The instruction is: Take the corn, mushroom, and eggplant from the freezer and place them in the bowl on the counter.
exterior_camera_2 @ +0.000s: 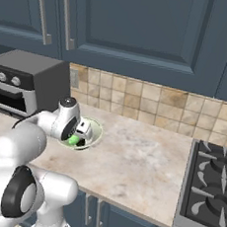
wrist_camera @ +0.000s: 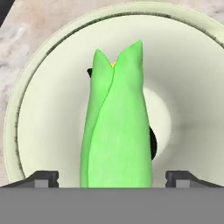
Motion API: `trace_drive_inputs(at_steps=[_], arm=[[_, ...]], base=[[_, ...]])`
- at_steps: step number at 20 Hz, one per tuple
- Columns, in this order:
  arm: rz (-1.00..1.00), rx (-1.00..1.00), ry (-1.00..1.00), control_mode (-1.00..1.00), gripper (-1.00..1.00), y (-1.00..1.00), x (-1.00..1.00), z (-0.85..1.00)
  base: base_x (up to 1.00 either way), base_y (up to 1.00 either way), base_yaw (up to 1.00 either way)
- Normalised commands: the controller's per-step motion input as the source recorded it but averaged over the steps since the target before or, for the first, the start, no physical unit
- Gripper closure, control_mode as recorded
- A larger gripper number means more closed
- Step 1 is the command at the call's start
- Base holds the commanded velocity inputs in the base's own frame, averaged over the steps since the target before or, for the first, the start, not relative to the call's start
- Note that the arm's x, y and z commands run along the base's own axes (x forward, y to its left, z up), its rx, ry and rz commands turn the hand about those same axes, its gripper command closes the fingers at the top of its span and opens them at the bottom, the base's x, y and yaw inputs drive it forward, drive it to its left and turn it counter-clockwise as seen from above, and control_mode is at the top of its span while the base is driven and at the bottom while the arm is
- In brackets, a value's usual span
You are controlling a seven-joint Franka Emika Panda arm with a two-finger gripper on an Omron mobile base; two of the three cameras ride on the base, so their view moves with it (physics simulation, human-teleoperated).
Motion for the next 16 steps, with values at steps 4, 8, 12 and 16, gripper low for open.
trace_drive_inputs(at_steps=[4,8,12,16], arm=[[0.00,0.03,-0.19,-1.00,-1.00,-0.07,-0.36,0.30],[0.00,0.03,-0.22,-1.00,-1.00,-0.07,-0.48,0.38],[0.00,0.01,-0.17,-1.00,-1.00,-0.04,-0.34,0.31],[0.00,0.00,-0.15,-1.00,-1.00,-0.01,-0.23,0.19]], base=[[0.00,0.00,0.00],[0.00,0.00,0.00],[0.00,0.00,0.00],[0.00,0.00,0.00]])
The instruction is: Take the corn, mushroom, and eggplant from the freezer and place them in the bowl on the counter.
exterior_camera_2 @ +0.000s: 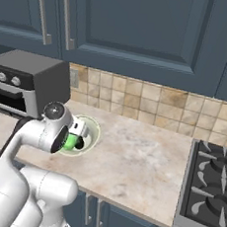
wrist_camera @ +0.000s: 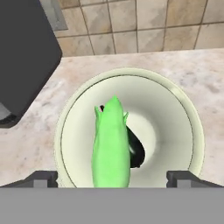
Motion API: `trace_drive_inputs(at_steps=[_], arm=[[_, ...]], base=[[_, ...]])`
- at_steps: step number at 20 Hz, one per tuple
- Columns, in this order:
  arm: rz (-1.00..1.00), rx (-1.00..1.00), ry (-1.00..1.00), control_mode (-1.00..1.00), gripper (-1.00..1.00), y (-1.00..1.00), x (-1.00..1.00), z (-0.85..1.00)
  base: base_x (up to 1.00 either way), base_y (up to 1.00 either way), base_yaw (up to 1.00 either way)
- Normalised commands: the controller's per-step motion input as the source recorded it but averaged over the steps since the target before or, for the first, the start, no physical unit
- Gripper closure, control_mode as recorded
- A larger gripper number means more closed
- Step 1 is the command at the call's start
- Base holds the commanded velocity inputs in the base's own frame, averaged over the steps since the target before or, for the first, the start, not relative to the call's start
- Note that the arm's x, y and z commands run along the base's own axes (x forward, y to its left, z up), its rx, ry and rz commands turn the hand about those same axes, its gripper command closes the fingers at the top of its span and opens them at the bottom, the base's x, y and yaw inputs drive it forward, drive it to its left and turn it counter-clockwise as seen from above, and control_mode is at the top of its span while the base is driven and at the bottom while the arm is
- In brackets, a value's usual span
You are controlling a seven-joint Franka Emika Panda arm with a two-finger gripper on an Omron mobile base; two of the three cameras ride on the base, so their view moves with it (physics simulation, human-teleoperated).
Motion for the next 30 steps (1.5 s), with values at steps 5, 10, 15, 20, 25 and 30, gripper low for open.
trace_drive_inputs(at_steps=[5,10,15,20,25,30], arm=[[0.00,0.00,0.00,-1.00,-1.00,-0.02,0.20,0.00],[0.00,0.00,0.05,-1.00,-1.00,-0.19,0.51,-0.09],[0.00,0.00,0.04,-1.00,-1.00,-0.43,0.20,-0.23],[0.00,0.00,0.07,-1.00,-1.00,-0.39,0.22,-0.22],[0.00,0.00,0.10,-1.00,-1.00,-0.25,0.40,-0.31],[0.00,0.00,0.09,-1.00,-1.00,-0.16,0.43,-0.26]], base=[[0.00,0.00,0.00],[0.00,0.00,0.00],[0.00,0.00,0.00],[0.00,0.00,0.00],[0.00,0.00,0.00],[0.00,0.00,0.00]])
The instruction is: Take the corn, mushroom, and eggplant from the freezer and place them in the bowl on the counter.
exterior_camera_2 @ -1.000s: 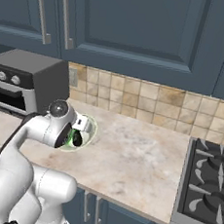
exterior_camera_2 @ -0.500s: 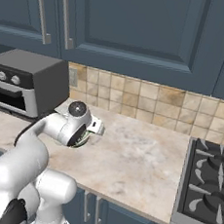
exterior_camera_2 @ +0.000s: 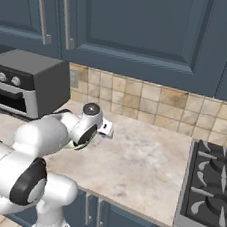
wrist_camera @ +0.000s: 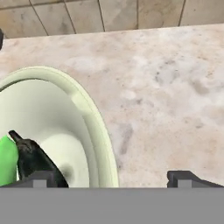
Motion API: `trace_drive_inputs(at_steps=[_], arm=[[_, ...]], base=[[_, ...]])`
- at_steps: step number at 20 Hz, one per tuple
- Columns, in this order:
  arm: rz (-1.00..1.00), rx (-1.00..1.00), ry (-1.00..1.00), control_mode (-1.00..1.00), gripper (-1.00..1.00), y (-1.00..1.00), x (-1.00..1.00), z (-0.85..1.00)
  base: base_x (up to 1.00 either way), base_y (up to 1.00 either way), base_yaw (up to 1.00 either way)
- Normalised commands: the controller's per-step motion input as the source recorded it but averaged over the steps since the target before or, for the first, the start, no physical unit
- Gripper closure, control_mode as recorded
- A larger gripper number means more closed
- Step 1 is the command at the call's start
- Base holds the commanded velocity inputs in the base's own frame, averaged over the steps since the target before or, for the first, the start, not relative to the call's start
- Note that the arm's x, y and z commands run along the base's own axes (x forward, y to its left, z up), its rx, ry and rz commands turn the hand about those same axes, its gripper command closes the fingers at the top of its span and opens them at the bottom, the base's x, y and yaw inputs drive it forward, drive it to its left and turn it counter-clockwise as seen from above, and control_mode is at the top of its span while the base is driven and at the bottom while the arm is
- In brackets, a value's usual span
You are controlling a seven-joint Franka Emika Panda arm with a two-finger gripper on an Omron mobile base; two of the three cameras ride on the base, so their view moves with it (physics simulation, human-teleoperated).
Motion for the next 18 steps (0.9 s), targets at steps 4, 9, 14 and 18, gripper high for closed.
trace_drive_inputs(at_steps=[4,9,14,18], arm=[[0.00,0.00,0.00,-1.00,-1.00,-0.11,0.34,-0.12],[0.00,0.00,0.00,-1.00,-1.00,-0.15,0.13,-0.19],[0.00,0.00,0.00,-1.00,-1.00,-0.25,0.07,-0.30],[0.00,0.00,0.00,-1.00,-1.00,-0.10,0.18,-0.10]], base=[[0.00,0.00,0.00],[0.00,0.00,0.00],[0.00,0.00,0.00],[0.00,0.00,0.00]])
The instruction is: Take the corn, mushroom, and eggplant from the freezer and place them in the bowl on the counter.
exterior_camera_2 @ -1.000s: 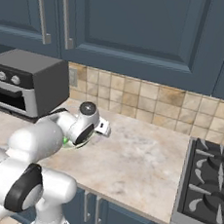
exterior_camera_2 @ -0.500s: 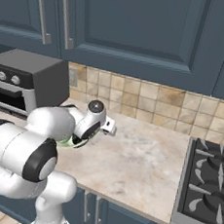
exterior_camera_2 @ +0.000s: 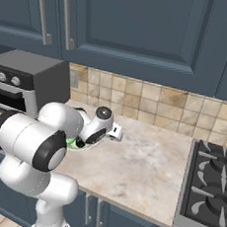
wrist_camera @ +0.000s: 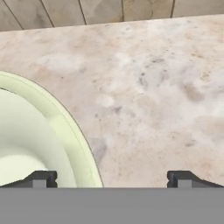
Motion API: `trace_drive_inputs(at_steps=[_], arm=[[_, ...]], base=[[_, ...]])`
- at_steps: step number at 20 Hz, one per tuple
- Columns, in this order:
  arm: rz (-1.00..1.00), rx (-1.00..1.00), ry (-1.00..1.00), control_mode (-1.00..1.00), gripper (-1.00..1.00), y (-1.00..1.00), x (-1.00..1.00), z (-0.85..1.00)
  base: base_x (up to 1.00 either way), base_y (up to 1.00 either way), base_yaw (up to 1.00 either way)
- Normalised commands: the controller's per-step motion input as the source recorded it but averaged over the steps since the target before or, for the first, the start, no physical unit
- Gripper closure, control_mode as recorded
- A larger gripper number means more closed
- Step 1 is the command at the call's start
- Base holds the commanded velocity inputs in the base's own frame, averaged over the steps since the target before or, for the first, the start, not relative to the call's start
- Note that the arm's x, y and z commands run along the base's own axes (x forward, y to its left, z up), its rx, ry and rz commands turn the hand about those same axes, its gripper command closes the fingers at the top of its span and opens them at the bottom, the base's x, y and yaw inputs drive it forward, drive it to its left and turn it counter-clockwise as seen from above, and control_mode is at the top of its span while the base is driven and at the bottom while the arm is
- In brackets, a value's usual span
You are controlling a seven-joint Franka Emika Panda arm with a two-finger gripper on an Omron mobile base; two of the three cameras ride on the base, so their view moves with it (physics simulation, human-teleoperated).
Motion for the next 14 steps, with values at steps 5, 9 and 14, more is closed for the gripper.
trace_drive_inputs(at_steps=[5,9,14], arm=[[0.00,0.00,0.00,-1.00,-1.00,0.00,0.09,0.00],[0.00,0.00,0.00,-1.00,-1.00,0.00,0.12,0.00],[0.00,0.00,-0.03,-1.00,-1.00,0.00,0.25,-0.02]], base=[[0.00,0.00,0.00],[0.00,0.00,0.00],[0.00,0.00,0.00]])
